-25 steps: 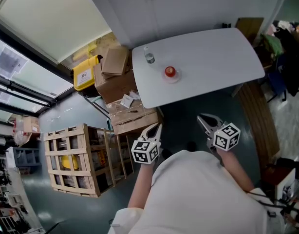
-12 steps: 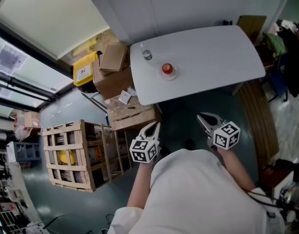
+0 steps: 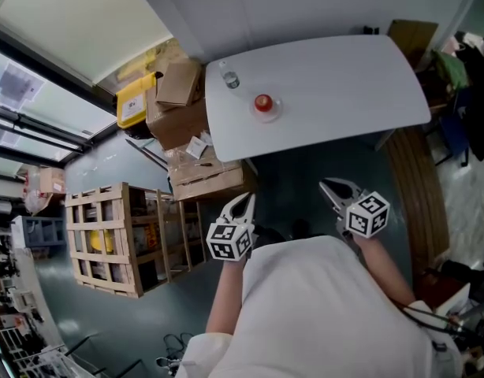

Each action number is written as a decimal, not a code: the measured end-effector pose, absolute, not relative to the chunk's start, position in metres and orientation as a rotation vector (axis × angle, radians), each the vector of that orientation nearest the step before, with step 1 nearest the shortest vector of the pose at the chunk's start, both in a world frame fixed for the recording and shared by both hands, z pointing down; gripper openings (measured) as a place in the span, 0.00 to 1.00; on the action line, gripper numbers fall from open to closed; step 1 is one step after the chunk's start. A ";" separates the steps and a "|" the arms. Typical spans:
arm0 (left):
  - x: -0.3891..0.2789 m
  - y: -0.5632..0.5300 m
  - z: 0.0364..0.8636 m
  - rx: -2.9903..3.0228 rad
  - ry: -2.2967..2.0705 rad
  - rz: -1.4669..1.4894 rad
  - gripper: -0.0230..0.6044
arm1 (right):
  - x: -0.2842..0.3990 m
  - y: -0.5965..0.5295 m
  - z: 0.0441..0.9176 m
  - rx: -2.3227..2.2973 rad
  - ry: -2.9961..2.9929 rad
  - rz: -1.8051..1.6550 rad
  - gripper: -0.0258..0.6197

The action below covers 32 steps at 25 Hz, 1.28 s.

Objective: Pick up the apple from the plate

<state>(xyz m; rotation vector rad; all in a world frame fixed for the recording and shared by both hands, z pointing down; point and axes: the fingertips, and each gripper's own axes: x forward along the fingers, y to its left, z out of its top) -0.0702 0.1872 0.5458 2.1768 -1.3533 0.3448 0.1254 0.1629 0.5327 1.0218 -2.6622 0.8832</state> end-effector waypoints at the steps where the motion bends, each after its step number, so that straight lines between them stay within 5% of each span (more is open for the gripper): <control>1: -0.068 0.188 0.547 2.172 -1.356 0.344 0.04 | 0.128 0.162 0.534 1.019 -2.661 0.885 0.10; 32: -0.054 0.088 0.562 2.231 -1.227 0.427 0.04 | 0.131 0.081 0.549 1.112 -2.589 0.937 0.10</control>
